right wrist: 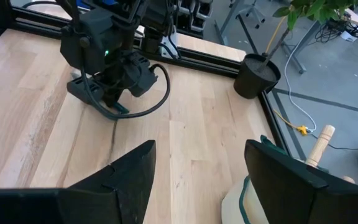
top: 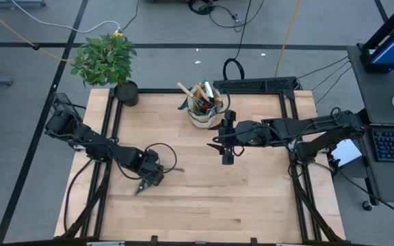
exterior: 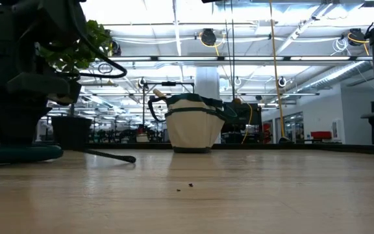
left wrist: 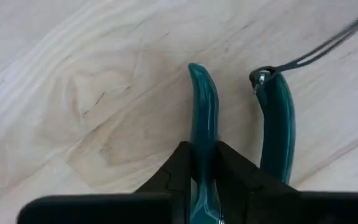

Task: Pick & Place Garden tools in Gardening bag
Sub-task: Put the green shear scissors into the brown gardening bag

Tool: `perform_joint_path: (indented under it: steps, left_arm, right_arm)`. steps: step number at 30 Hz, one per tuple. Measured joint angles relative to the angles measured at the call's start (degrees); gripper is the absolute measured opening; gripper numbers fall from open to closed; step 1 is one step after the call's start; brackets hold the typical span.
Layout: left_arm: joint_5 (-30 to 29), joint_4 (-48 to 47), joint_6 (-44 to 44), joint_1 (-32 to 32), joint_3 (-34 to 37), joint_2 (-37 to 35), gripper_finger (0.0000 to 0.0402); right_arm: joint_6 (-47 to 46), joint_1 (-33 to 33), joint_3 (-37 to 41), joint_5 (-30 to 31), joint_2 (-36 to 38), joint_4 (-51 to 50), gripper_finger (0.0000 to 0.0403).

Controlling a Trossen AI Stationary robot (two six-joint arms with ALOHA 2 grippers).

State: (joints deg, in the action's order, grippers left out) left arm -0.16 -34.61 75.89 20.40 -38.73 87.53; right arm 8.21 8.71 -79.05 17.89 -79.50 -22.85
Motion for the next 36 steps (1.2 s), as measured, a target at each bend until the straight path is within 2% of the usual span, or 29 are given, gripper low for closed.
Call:
perform_joint_path:
  steps: [7,13,20,28,36]
  left_arm:
    - [-1.64,1.3,-0.73,-0.63,-0.72,-2.55,0.0045]
    - [-6.43,11.04,-2.07,-1.91,-0.95,-7.28,0.0045]
    - [-14.94,26.05,-8.37,-4.79,-0.98,-10.32,0.0045]
    - [-23.1,49.13,-20.86,-8.99,-1.0,-10.74,0.0045]
    - [-30.55,66.29,-33.92,-13.71,-1.04,-10.8,0.0045]
  right_arm:
    - [-0.04,0.0,0.0,0.0,-0.01,0.3,0.024]
    - [0.0,0.0,0.0,0.0,-0.02,0.3,0.024]
    - [-1.18,-0.02,0.0,-0.13,-0.01,0.17,0.024]
    - [-9.61,-0.02,0.0,-0.15,-0.02,-0.21,0.024]
    - [-18.81,-0.08,0.0,0.3,-0.24,1.44,0.024]
